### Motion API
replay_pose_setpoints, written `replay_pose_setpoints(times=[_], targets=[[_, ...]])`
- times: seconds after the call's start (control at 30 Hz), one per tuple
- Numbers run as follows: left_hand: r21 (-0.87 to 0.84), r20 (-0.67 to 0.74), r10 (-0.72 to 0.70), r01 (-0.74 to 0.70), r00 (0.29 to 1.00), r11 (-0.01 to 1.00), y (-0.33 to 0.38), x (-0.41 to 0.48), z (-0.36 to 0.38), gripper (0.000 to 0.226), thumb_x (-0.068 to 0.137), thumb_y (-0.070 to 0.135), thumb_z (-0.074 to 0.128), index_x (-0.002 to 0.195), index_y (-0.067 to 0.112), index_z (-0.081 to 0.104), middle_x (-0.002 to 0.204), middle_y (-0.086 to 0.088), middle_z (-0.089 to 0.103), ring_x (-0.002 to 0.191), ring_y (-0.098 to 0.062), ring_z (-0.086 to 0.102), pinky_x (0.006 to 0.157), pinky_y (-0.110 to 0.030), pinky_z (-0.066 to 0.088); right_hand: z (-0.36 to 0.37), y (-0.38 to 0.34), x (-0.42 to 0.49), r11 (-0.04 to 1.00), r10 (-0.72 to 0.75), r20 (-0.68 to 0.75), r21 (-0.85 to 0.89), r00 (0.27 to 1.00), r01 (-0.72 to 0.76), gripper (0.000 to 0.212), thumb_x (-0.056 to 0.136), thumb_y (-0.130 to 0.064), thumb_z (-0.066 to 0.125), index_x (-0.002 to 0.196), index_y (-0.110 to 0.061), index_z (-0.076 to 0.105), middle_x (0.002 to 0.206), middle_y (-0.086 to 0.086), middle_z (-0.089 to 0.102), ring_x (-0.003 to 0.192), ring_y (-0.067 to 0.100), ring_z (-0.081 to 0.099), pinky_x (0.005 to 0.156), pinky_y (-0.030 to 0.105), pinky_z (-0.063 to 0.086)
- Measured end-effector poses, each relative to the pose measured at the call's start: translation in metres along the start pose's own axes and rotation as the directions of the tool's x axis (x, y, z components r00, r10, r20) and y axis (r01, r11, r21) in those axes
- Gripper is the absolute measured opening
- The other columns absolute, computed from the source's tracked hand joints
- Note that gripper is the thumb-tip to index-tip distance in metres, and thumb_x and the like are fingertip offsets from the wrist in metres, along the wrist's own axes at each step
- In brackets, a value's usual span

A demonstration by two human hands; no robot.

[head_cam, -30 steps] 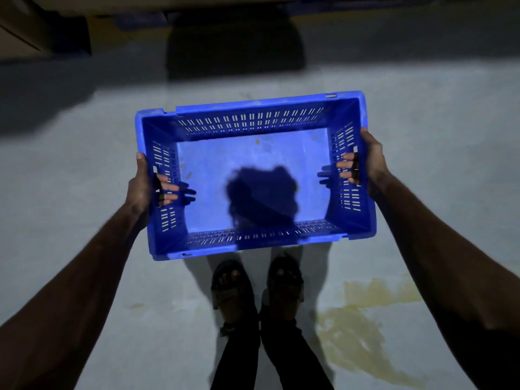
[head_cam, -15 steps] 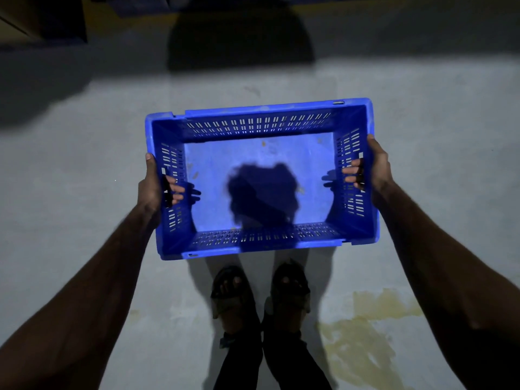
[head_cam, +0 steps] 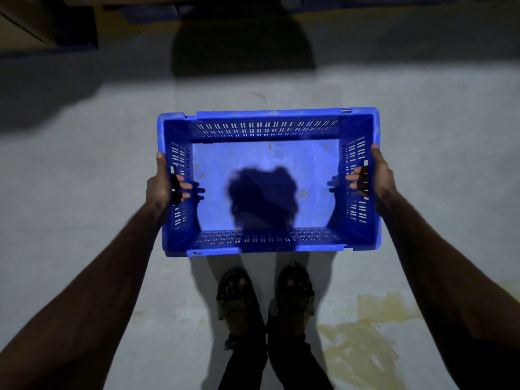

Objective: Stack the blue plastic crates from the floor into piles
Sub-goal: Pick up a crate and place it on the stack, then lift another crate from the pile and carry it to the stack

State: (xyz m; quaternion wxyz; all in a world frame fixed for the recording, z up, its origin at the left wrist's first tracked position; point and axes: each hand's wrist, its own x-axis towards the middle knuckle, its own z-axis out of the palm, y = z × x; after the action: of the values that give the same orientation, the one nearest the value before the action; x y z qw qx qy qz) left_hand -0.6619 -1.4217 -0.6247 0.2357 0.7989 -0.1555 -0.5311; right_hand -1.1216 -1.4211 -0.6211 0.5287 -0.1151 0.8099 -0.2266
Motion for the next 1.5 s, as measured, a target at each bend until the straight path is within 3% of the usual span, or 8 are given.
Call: replay_pose_setpoints(times=[0.17,0.27,0.43,0.6,0.8,0.97,1.17,1.5], targets=[[0.025,-0.139,-0.036,0.04,0.99,0.999,0.006,-0.008,-0.004,0.076,0.077,0.086,0.047,0.089,0.015,0.071,0.084,-0.007,0.075,0.071,-0.028,0.07,0.083,-0.044,0.061,0.004,-0.002,-0.014,0.999,-0.016,-0.154,-0.05,0.988,0.008,0.064,0.08,-0.079,0.053,0.083,-0.017,0.069,0.085,0.007,0.076,0.075,0.026,0.072,0.081,0.039,0.059],[0.07,-0.116,-0.068,0.076,0.991,0.995,0.013,-0.023,-0.005,0.1,0.063,0.099,0.041,0.109,0.016,0.072,0.11,-0.01,0.074,0.097,-0.033,0.07,0.098,-0.05,0.055,-0.003,-0.002,-0.019,0.995,0.009,-0.141,-0.097,0.99,-0.023,0.096,0.059,-0.102,0.044,0.103,-0.02,0.07,0.109,0.012,0.073,0.102,0.035,0.069,0.099,0.051,0.053],[0.154,-0.322,-0.011,0.064,0.947,0.986,0.042,-0.08,0.001,0.073,0.099,0.068,0.038,0.141,0.009,0.052,0.141,-0.018,0.056,0.128,-0.037,0.054,0.107,-0.043,0.042,-0.008,-0.036,-0.082,0.987,-0.026,-0.167,-0.164,0.986,-0.002,0.08,0.085,-0.078,0.047,0.136,-0.017,0.054,0.132,0.011,0.059,0.12,0.032,0.057,0.102,0.039,0.045],[0.18,-0.156,-0.001,0.029,0.988,0.983,0.075,-0.158,-0.008,0.072,0.092,0.073,0.041,0.114,0.01,0.067,0.115,-0.013,0.071,0.108,-0.035,0.066,0.099,-0.044,0.051,-0.026,-0.076,-0.151,0.989,0.01,-0.057,-0.145,0.998,-0.018,0.072,0.075,-0.084,0.047,0.111,-0.024,0.064,0.125,0.005,0.065,0.113,0.029,0.06,0.103,0.045,0.047],[0.105,0.244,-0.078,0.054,0.967,0.993,0.152,-0.33,-0.016,0.032,0.106,0.036,0.05,0.113,0.006,0.059,0.094,-0.012,0.064,0.07,-0.018,0.058,0.045,-0.015,0.047,-0.036,-0.131,-0.309,0.997,0.02,0.23,-0.075,0.973,-0.003,0.052,0.094,-0.062,0.054,0.118,-0.017,0.065,0.113,0.001,0.065,0.095,0.019,0.058,0.072,0.031,0.044],[0.191,0.311,0.025,-0.088,0.95,0.978,0.174,-0.466,-0.04,0.053,0.079,0.07,0.059,0.09,0.019,0.07,0.097,-0.012,0.077,0.079,-0.022,0.068,0.076,-0.036,0.051,-0.06,-0.167,-0.464,0.989,-0.067,0.312,-0.108,0.948,0.105,0.047,0.097,-0.055,0.056,0.116,-0.014,0.068,0.107,0.003,0.067,0.095,0.017,0.061,0.076,0.031,0.046],[0.138,0.279,0.153,-0.197,0.948,0.971,0.205,-0.609,-0.083,0.04,0.102,0.045,0.057,0.109,0.009,0.07,0.105,-0.009,0.077,0.087,-0.017,0.07,0.072,-0.029,0.048,-0.1,-0.188,-0.603,0.931,-0.179,0.364,-0.238,0.914,0.277,0.072,0.078,-0.072,0.042,0.114,-0.014,0.066,0.119,0.004,0.068,0.113,0.026,0.061,0.106,0.046,0.045],[-0.04,0.123,0.305,-0.302,0.944,0.952,0.179,-0.707,-0.175,0.026,0.099,0.042,0.061,0.099,0.018,0.072,0.096,0.001,0.078,0.083,-0.01,0.073,0.074,-0.025,0.047,-0.109,-0.17,-0.704,0.781,-0.298,0.531,-0.341,0.793,0.523,0.032,0.094,-0.061,0.051,0.105,-0.033,0.063,0.116,-0.012,0.065,0.112,0.014,0.062,0.1,0.044,0.05]])
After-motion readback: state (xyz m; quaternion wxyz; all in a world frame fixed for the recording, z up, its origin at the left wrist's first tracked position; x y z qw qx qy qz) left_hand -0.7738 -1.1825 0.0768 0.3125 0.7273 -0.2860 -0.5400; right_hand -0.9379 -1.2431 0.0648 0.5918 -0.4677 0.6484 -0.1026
